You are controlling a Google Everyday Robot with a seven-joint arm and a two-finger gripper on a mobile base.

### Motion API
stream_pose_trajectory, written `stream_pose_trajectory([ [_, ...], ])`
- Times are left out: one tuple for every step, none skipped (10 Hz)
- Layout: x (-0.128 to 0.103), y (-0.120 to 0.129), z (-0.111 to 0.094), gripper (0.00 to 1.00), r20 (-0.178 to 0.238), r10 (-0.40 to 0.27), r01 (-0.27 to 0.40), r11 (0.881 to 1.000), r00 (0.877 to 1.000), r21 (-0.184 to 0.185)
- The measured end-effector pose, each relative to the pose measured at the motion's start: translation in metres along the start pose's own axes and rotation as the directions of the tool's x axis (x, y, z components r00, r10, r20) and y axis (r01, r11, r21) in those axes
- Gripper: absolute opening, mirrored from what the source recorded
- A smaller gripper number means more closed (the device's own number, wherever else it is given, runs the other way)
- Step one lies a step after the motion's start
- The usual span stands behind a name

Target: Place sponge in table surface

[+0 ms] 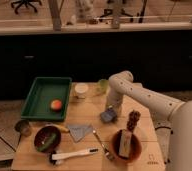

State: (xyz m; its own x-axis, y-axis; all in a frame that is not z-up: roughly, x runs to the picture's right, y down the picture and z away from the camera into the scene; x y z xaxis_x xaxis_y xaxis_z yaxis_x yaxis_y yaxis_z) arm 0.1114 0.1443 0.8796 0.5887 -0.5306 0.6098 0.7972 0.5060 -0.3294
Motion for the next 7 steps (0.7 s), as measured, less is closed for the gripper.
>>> stream_pose_trajectory([
  [-0.0010, 0.0006, 0.0001, 0.68, 0.003, -0.005, 0.005, 1.000, 1.000, -0.002],
  [-0.0021, 0.0009, 0.0004, 0.76, 0.006, -0.011, 0.011, 1.000, 1.000, -0.003],
  [-0.0034, 0.0016, 0.0012, 0.80, 0.011, -0.019, 0.019, 1.000, 1.000, -0.005],
  [-0.0041, 0.0017, 0.0013, 0.80, 0.014, -0.025, 0.025, 1.000, 1.000, -0.007],
  [-0.0048, 0.0018, 0.0020, 0.80, 0.017, -0.030, 0.030, 1.000, 0.999, -0.008],
  [-0.0046, 0.0017, 0.0014, 0.80, 0.018, -0.032, 0.033, 0.999, 0.999, -0.009],
  [-0.0048, 0.0022, 0.0013, 0.80, 0.020, -0.037, 0.038, 0.999, 0.999, -0.013],
])
